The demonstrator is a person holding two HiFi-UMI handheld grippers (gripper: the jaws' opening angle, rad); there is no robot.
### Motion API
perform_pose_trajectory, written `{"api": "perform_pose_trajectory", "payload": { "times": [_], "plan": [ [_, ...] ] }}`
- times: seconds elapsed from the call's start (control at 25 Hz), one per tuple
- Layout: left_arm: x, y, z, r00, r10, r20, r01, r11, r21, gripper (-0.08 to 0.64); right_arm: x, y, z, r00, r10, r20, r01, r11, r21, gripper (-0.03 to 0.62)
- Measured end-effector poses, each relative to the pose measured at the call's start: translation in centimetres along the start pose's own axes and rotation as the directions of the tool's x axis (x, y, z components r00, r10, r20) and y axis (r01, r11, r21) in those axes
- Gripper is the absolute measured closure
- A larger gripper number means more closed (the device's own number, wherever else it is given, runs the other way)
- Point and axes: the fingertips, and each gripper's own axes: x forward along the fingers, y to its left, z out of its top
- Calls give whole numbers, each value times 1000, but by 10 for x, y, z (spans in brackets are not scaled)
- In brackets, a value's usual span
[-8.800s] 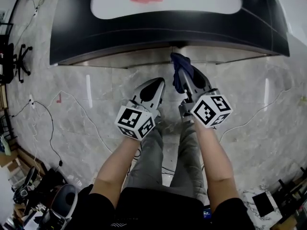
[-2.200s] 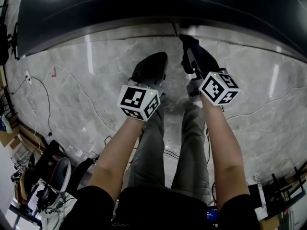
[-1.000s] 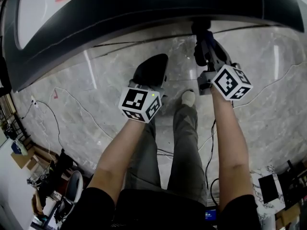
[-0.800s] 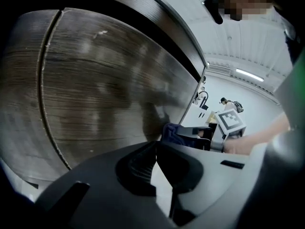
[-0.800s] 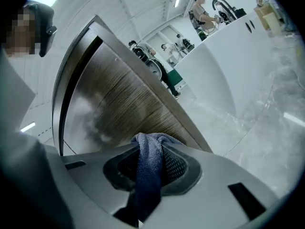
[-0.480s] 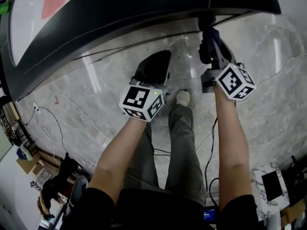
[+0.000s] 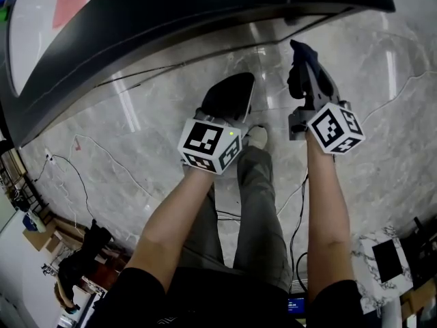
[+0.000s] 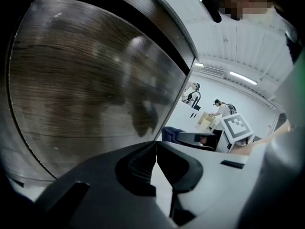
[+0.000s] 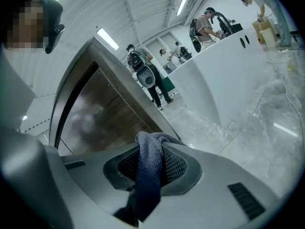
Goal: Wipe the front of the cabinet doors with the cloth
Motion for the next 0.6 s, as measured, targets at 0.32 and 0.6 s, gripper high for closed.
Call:
{"api": "perform_pose_trajectory", "payload": {
  "times": [0.32, 0.6],
  "plan": [
    [-36, 30, 5, 999, 49, -5, -49, 999, -5, 552, -17, 40, -14, 1000, 22, -19, -22, 1000, -5, 508],
    [-94, 68, 13, 994, 102, 33, -101, 995, -19, 551, -15, 101, -39, 997, 67, -43, -67, 998, -11, 508]
  ]
}}
